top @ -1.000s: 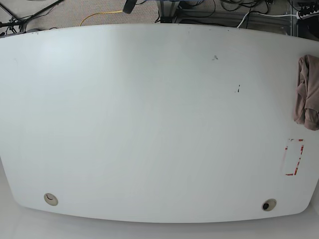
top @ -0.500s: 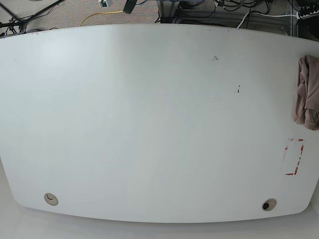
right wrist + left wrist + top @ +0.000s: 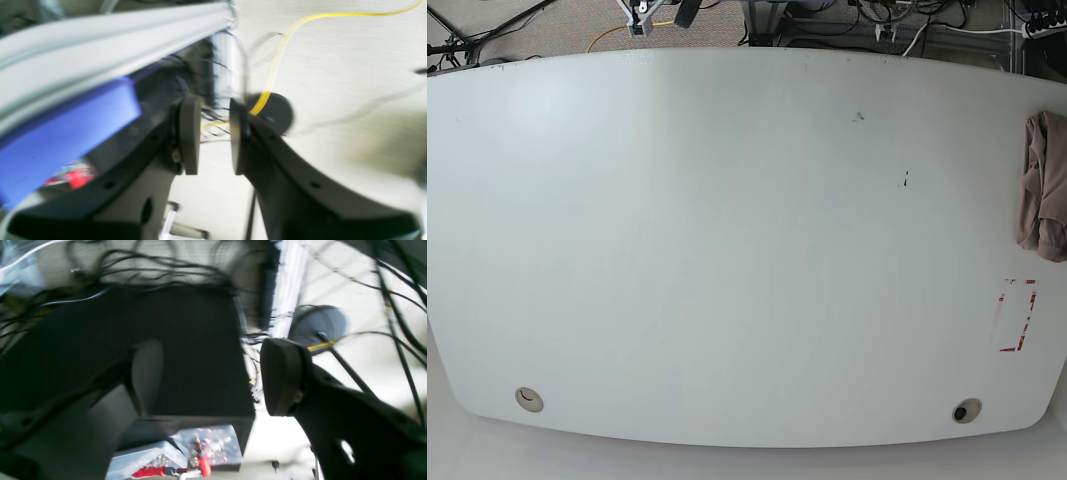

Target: Fold the T-shirt properly

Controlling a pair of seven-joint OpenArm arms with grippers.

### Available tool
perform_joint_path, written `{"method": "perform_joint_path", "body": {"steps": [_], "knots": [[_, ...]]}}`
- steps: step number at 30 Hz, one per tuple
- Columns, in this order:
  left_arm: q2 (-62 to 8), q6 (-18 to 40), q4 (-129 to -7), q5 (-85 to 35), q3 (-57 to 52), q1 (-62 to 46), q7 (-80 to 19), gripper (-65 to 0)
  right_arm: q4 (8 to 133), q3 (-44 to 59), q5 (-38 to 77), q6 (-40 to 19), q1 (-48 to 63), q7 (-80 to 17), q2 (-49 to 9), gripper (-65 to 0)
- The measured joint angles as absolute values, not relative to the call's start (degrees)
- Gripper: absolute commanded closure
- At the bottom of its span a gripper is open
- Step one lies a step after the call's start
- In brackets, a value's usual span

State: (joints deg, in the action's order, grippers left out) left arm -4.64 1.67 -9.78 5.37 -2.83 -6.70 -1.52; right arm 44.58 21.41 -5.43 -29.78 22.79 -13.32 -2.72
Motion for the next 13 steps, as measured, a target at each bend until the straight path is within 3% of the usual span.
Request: {"method": "perform_joint_path", "body": {"steps": [4, 13], "knots": [[-4.6, -0.2, -8.6, 5.4, -2.8, -5.4, -1.0, -41.9, 39.4, 21.4, -7.8, -27.1, 20.2, -9.9, -2.7, -14.4], [-4.3, -0.2, -8.4, 5.3, -3.1, -6.0, -1.5, -42.1, 35.8, 21.4, -8.4, -27.0, 18.0, -9.4, -2.7, -14.4]]}}
